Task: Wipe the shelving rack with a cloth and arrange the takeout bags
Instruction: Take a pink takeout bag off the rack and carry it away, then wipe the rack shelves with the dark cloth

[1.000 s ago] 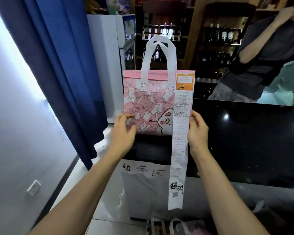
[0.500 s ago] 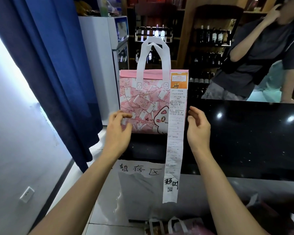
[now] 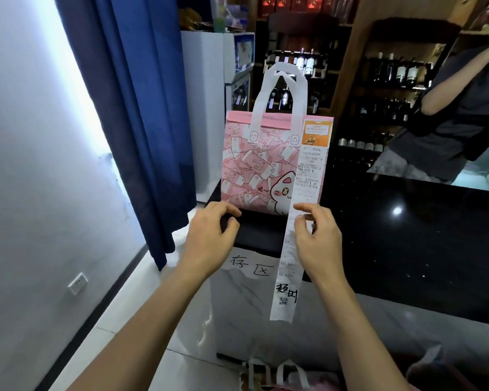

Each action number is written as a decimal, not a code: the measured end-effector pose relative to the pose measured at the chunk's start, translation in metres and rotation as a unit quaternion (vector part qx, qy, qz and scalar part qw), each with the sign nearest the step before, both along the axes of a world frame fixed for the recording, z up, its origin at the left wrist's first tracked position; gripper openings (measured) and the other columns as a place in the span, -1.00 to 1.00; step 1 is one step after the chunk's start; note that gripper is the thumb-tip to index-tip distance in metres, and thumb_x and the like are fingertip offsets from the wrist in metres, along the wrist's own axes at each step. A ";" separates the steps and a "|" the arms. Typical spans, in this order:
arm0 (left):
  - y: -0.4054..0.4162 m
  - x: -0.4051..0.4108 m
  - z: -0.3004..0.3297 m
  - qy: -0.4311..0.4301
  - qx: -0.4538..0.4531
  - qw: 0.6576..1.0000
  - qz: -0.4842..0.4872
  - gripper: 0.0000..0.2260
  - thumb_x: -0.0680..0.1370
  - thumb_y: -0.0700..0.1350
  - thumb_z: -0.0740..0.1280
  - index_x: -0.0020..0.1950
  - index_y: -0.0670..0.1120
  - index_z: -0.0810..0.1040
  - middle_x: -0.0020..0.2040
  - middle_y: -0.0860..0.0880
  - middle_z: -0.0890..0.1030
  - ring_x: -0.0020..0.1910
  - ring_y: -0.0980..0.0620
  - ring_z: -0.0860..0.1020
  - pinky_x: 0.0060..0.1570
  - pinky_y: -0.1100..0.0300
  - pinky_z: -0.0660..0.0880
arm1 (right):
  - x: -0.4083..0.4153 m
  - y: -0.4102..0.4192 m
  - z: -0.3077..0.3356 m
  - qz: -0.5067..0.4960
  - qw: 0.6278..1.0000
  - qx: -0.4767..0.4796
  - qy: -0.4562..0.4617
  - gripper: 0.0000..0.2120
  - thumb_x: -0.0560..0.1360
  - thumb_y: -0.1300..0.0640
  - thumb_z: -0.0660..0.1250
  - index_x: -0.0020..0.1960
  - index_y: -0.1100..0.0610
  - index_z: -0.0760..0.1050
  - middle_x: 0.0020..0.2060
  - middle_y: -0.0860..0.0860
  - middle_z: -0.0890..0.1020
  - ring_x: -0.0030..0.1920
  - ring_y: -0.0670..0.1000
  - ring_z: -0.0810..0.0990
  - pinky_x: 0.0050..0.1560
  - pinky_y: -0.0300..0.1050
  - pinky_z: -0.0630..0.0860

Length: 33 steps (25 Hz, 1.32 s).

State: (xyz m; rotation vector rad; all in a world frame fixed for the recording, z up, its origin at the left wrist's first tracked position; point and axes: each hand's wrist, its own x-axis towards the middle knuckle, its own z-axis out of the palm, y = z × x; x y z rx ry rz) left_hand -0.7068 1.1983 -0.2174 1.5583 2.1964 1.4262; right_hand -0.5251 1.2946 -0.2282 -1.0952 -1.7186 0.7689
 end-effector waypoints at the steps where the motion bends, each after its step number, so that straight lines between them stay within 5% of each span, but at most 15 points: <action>1: -0.008 0.004 0.001 0.018 -0.008 1.000 0.013 -0.86 0.55 -0.12 0.29 0.01 0.07 0.61 0.00 0.17 0.58 0.01 0.20 0.48 0.04 0.23 0.43 | -0.003 -0.005 0.000 0.023 1.000 0.006 -0.010 -0.80 0.60 0.13 0.27 0.18 -0.04 0.57 0.16 -0.11 0.55 0.23 -0.03 0.54 0.24 -0.02 0.53; 5: -0.045 0.023 0.006 0.046 -0.048 0.995 0.075 -0.89 0.58 -0.09 0.29 0.03 0.06 0.60 -0.02 0.15 0.56 0.00 0.12 0.49 0.06 0.09 0.53 | -0.011 -0.026 -0.007 0.109 0.994 0.005 -0.032 -0.79 0.60 0.09 0.28 0.19 -0.11 0.56 0.12 -0.20 0.54 0.18 -0.18 0.51 0.20 -0.17 0.48; 9: -0.094 0.045 0.004 0.026 -0.070 0.985 0.155 -0.86 0.59 -0.07 0.26 0.07 0.03 0.60 0.07 0.08 0.61 0.06 0.06 0.49 0.00 0.36 0.45 | -0.022 -0.056 -0.019 0.200 0.979 -0.003 -0.044 -0.78 0.61 0.08 0.28 0.21 -0.15 0.53 0.14 -0.23 0.51 0.18 -0.16 0.53 0.18 -0.11 0.55; 13: -0.155 0.075 -0.009 -0.002 -0.091 0.970 0.225 -0.85 0.59 -0.09 0.26 0.09 0.00 0.60 0.09 0.04 0.61 0.12 0.04 0.51 0.19 0.03 0.51 | -0.023 -0.103 -0.037 0.300 0.952 -0.010 -0.065 -0.76 0.62 0.04 0.27 0.25 -0.20 0.49 0.17 -0.22 0.51 0.21 -0.14 0.50 0.17 -0.09 0.51; 16: -0.206 0.091 -0.022 -0.022 -0.097 0.953 0.285 -0.85 0.58 -0.09 0.24 0.05 0.06 0.59 0.10 0.11 0.60 0.15 0.04 0.51 0.22 -0.02 0.48 | -0.029 -0.143 -0.048 0.368 0.927 -0.029 -0.059 -0.77 0.62 0.05 0.28 0.22 -0.21 0.50 0.09 -0.24 0.51 0.12 -0.21 0.52 0.03 -0.31 0.45; 25: -0.368 0.145 -0.032 -0.030 -0.117 0.857 0.501 -0.87 0.58 -0.06 0.23 0.04 0.07 0.57 0.04 0.12 0.61 0.09 0.07 0.49 0.07 0.18 0.40 | -0.044 -0.297 -0.050 0.582 0.812 -0.024 -0.049 -0.73 0.61 0.11 0.28 0.27 -0.11 0.54 0.15 -0.16 0.60 0.11 -0.26 0.55 0.04 -0.36 0.42; 33: -0.507 0.236 -0.025 -0.057 -0.093 0.782 0.614 -0.88 0.59 -0.09 0.26 0.04 0.04 0.58 0.03 0.12 0.60 0.08 0.11 0.49 0.08 0.15 0.48 | -0.009 -0.446 -0.037 0.710 0.703 -0.026 -0.044 -0.74 0.62 0.17 0.28 0.27 -0.02 0.56 0.15 -0.08 0.61 0.17 -0.15 0.57 -0.05 -0.57 0.39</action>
